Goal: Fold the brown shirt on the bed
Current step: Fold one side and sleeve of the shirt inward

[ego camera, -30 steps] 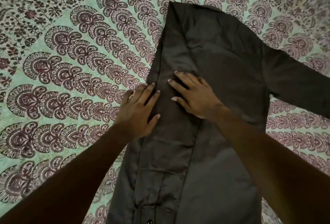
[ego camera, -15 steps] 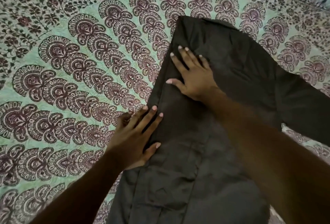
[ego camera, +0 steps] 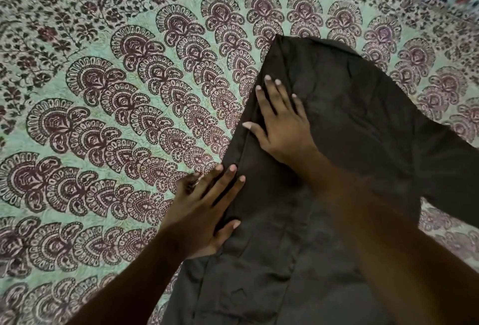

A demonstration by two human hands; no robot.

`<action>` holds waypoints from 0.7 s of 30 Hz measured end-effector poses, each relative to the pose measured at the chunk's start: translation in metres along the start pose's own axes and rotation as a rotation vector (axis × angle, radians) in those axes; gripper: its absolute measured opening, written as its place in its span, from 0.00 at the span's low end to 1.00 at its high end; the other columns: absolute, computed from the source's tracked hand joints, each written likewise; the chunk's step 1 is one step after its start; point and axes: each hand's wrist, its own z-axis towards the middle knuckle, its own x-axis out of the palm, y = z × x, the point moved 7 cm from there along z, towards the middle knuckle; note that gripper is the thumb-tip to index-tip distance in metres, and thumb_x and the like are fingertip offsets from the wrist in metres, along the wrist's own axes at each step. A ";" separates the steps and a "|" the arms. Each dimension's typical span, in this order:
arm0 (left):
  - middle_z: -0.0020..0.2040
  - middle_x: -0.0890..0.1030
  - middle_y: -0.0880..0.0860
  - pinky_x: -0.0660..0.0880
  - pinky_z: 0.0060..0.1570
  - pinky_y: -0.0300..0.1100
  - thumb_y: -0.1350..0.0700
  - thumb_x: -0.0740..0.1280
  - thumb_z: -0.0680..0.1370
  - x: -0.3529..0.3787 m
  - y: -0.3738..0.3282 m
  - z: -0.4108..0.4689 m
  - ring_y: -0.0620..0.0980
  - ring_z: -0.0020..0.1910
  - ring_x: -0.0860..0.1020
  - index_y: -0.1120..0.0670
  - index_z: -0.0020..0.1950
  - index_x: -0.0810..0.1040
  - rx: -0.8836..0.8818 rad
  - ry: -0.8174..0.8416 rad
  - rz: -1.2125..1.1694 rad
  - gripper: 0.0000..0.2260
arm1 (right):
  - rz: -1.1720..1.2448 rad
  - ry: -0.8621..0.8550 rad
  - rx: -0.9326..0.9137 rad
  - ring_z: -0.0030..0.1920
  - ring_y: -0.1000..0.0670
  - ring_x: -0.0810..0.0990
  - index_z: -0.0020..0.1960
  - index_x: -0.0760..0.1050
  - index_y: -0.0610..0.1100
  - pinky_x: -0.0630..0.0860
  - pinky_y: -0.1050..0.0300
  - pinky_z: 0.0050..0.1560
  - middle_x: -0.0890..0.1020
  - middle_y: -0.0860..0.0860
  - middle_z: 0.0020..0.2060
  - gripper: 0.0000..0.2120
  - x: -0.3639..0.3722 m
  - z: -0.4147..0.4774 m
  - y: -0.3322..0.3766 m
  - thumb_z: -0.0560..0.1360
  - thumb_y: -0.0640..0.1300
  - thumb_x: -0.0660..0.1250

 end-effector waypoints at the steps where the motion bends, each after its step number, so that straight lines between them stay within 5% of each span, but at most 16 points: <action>1: 0.84 0.59 0.51 0.65 0.66 0.58 0.34 0.61 0.77 0.001 0.000 0.000 0.54 0.80 0.65 0.48 0.83 0.60 0.001 0.004 0.004 0.37 | 0.013 0.029 0.021 0.84 0.46 0.52 0.85 0.54 0.48 0.57 0.38 0.79 0.53 0.47 0.85 0.39 0.006 0.002 -0.004 0.82 0.71 0.46; 5: 0.83 0.60 0.51 0.65 0.66 0.59 0.34 0.60 0.78 0.002 0.000 -0.001 0.54 0.80 0.64 0.48 0.83 0.60 0.009 -0.007 0.005 0.37 | 0.006 0.077 0.168 0.85 0.44 0.48 0.85 0.51 0.56 0.53 0.32 0.76 0.50 0.50 0.85 0.37 0.007 0.040 -0.028 0.81 0.72 0.45; 8: 0.84 0.59 0.50 0.64 0.66 0.58 0.34 0.60 0.78 0.002 -0.001 -0.002 0.54 0.80 0.64 0.48 0.83 0.59 0.006 -0.003 0.025 0.37 | 0.000 0.029 0.228 0.84 0.42 0.46 0.85 0.50 0.51 0.45 0.30 0.79 0.49 0.46 0.85 0.36 -0.007 0.040 -0.028 0.83 0.68 0.45; 12: 0.84 0.59 0.51 0.64 0.66 0.58 0.33 0.58 0.78 0.000 -0.003 -0.002 0.54 0.80 0.63 0.48 0.83 0.58 0.001 0.018 0.048 0.37 | 0.122 -0.072 0.183 0.85 0.43 0.48 0.85 0.52 0.45 0.53 0.39 0.81 0.51 0.45 0.85 0.34 -0.023 -0.038 0.011 0.85 0.62 0.49; 16: 0.84 0.58 0.51 0.64 0.66 0.58 0.32 0.56 0.79 -0.001 -0.004 -0.004 0.54 0.80 0.63 0.48 0.84 0.57 0.001 0.004 0.080 0.36 | 0.087 0.102 0.094 0.85 0.47 0.48 0.85 0.51 0.54 0.57 0.38 0.80 0.49 0.51 0.85 0.34 0.004 -0.160 0.020 0.84 0.66 0.49; 21: 0.84 0.57 0.51 0.63 0.66 0.58 0.32 0.54 0.80 0.000 -0.007 -0.006 0.55 0.80 0.61 0.48 0.84 0.54 0.004 0.032 0.104 0.36 | 0.110 0.167 0.489 0.84 0.42 0.42 0.85 0.44 0.58 0.48 0.34 0.82 0.44 0.49 0.85 0.35 0.008 -0.216 -0.051 0.81 0.70 0.45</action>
